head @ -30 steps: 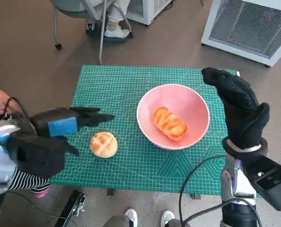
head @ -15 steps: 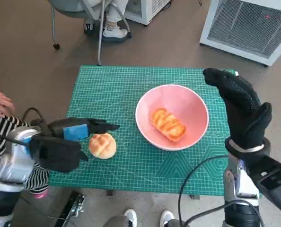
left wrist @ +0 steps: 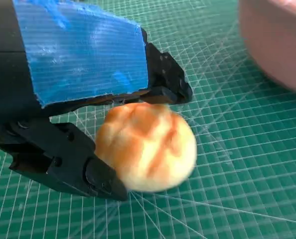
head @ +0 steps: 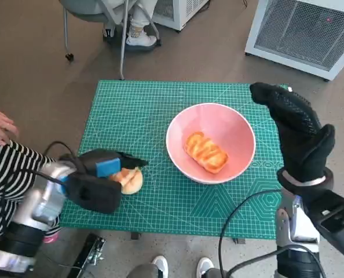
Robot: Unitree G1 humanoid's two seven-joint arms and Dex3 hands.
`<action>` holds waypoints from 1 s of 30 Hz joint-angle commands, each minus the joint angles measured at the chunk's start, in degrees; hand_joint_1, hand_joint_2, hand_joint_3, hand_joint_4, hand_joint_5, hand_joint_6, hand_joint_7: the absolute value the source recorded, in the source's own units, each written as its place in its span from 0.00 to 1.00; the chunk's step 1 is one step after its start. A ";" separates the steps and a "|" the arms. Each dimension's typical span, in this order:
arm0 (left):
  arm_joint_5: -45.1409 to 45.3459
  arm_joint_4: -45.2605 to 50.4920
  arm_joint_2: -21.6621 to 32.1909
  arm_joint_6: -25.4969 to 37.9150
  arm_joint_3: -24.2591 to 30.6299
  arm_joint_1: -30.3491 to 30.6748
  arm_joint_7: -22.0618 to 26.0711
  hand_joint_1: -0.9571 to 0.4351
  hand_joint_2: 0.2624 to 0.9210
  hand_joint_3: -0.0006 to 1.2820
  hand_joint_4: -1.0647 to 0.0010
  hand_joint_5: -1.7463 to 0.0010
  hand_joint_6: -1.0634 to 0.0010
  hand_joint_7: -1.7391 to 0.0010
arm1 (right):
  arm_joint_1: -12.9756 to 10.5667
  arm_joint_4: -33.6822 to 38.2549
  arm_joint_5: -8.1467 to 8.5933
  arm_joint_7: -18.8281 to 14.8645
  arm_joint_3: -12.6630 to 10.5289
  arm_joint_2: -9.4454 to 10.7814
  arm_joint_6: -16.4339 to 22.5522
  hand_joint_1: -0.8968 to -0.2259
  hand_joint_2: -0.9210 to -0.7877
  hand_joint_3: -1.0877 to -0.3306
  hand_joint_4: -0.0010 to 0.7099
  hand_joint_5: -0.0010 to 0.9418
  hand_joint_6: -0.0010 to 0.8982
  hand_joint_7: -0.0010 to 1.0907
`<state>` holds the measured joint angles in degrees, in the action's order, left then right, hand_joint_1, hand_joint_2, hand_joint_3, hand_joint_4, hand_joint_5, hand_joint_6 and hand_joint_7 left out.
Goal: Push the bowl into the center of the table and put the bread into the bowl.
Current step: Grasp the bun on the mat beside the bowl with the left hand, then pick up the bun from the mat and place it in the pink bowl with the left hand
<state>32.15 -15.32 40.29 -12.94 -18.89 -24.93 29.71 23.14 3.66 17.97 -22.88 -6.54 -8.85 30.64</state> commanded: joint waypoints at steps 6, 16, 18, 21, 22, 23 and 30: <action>0.30 3.34 1.37 -1.21 1.74 -0.42 -0.74 0.68 0.99 0.04 0.29 0.40 0.41 0.39 | -1.57 -0.22 0.52 -0.19 -0.37 -0.25 -0.93 0.34 0.00 0.51 0.21 0.01 0.06 0.41; -6.42 16.58 2.31 -0.53 9.96 2.11 0.01 0.69 0.98 0.02 0.25 0.37 0.39 0.38 | -1.32 0.34 0.09 0.06 -0.35 0.11 -0.64 0.34 0.00 0.51 0.22 0.01 0.06 0.41; -7.51 18.62 2.15 -0.43 11.35 2.19 -0.28 0.69 0.98 0.02 0.24 0.38 0.39 0.37 | -1.24 0.43 0.08 0.12 -0.38 0.14 -0.65 0.34 0.00 0.51 0.22 0.01 0.06 0.41; -9.01 20.86 1.68 -0.37 13.20 1.73 -0.76 0.69 0.98 0.02 0.24 0.38 0.40 0.36 | -1.30 0.34 0.09 0.22 -0.39 0.21 -0.68 0.34 0.00 0.51 0.22 0.01 0.06 0.41; -9.49 21.40 1.48 -0.37 13.76 1.22 -0.99 0.69 0.99 0.02 0.24 0.39 0.40 0.36 | -1.24 0.45 0.06 0.24 -0.39 0.26 -0.66 0.34 0.00 0.51 0.22 0.01 0.06 0.41; -10.19 21.89 1.20 -0.58 14.46 0.36 -1.38 0.69 0.99 0.02 0.24 0.39 0.40 0.36 | -1.18 0.64 0.11 0.20 -0.39 0.32 -0.60 0.34 0.00 0.51 0.22 0.01 0.06 0.41; -11.90 22.81 -0.52 -0.89 16.31 -4.35 -3.38 0.69 0.99 0.02 0.23 0.41 0.41 0.34 | -1.04 1.52 0.39 -0.01 -0.43 0.55 -0.25 0.34 0.00 0.51 0.22 0.00 0.06 0.41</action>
<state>21.53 6.00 40.76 -13.69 -3.75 -25.89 27.84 22.87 4.11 17.96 -22.85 -6.79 -8.65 30.67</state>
